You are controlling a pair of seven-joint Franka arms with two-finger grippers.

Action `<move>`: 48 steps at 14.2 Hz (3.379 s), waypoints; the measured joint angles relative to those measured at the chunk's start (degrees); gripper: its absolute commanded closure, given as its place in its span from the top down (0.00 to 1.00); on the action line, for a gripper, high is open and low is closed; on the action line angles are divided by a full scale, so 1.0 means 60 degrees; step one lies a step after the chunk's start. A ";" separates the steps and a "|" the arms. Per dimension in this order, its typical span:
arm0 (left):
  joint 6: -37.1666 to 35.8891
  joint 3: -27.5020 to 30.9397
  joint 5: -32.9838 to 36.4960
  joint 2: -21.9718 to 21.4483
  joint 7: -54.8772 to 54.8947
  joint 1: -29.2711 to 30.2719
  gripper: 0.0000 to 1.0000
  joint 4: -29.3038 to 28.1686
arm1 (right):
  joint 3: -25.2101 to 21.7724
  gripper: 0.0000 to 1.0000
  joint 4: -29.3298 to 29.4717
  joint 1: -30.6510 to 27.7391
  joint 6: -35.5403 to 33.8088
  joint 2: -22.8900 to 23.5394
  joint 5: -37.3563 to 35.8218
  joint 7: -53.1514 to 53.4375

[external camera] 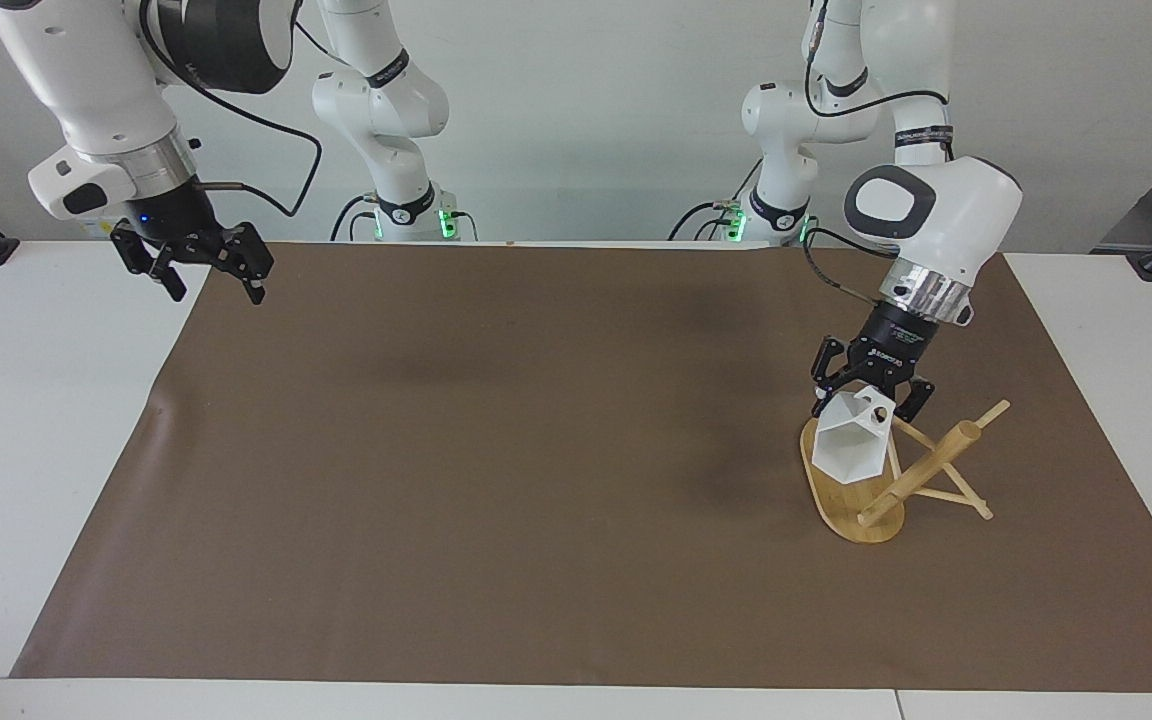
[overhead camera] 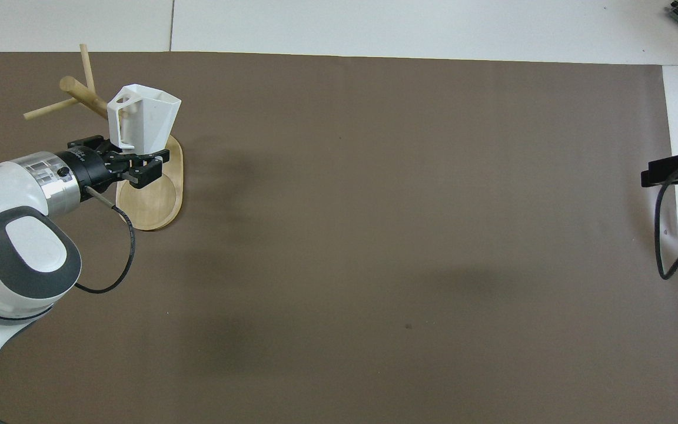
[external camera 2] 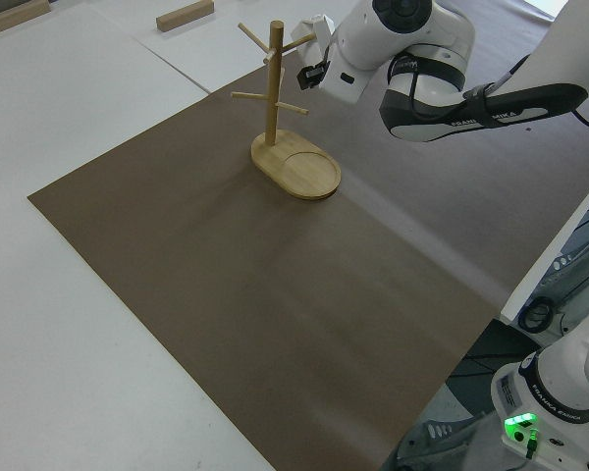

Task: Hang cup on rack
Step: 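Carry the cup with the left gripper onto a mug tree peg, then open the left gripper and withdraw it from the hung cup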

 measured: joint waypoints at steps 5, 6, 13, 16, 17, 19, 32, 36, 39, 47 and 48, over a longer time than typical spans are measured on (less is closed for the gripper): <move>0.0110 -0.0005 0.0000 0.0041 -0.0130 0.0046 0.00 0.0000 | -0.0129 1.00 -0.0002 -0.0005 0.0000 -0.0001 0.0000 -0.0017; 0.0219 -0.0005 0.0000 0.0075 -0.0184 0.0047 0.00 0.0000 | -0.0152 1.00 -0.0004 -0.0005 0.0000 -0.0001 0.0000 -0.0065; 0.0363 -0.0010 0.0000 0.0190 -0.0462 0.0049 0.00 0.0000 | -0.0157 1.00 -0.0047 0.0065 0.0000 -0.0001 0.0000 -0.0073; 0.0415 -0.0004 0.0000 0.0195 -0.0706 0.0072 0.00 0.0000 | -0.0158 1.00 -0.0058 0.0114 0.0000 -0.0001 0.0000 0.0017; 0.0510 0.0000 0.0000 0.0198 -0.0810 0.0082 0.00 0.0000 | -0.0157 1.00 -0.0059 0.0129 0.0000 -0.0001 0.0000 0.0031; 0.0636 0.0003 0.0000 0.0217 -0.0928 0.0089 0.00 0.0000 | -0.0158 1.00 -0.0063 0.0132 0.0000 -0.0001 0.0000 0.0035; 0.0736 -0.0003 0.0000 0.0283 -0.1193 0.0089 1.00 0.0009 | -0.0157 1.00 -0.0072 0.0165 -0.0012 -0.0001 0.0000 0.0035; 0.0079 0.0019 0.0132 0.0282 -0.1182 0.0163 1.00 0.0130 | -0.0226 1.00 -0.0073 0.0394 -0.0012 -0.0001 0.0000 0.0042; -0.1272 0.0086 0.1335 0.0203 -0.1183 0.0490 1.00 0.0547 | -0.0429 1.00 -0.0073 0.0566 -0.0012 -0.0001 0.0000 0.0042; -0.4468 0.0134 0.4389 -0.0546 -0.1119 0.0969 1.00 0.1563 | -0.0505 1.00 -0.0079 0.0586 -0.0016 -0.0001 0.0000 0.0042; -0.4877 0.0130 0.4756 -0.0663 -0.0951 0.0968 1.00 0.1687 | -0.0505 1.00 -0.0079 0.0593 -0.0028 -0.0001 0.0000 0.0042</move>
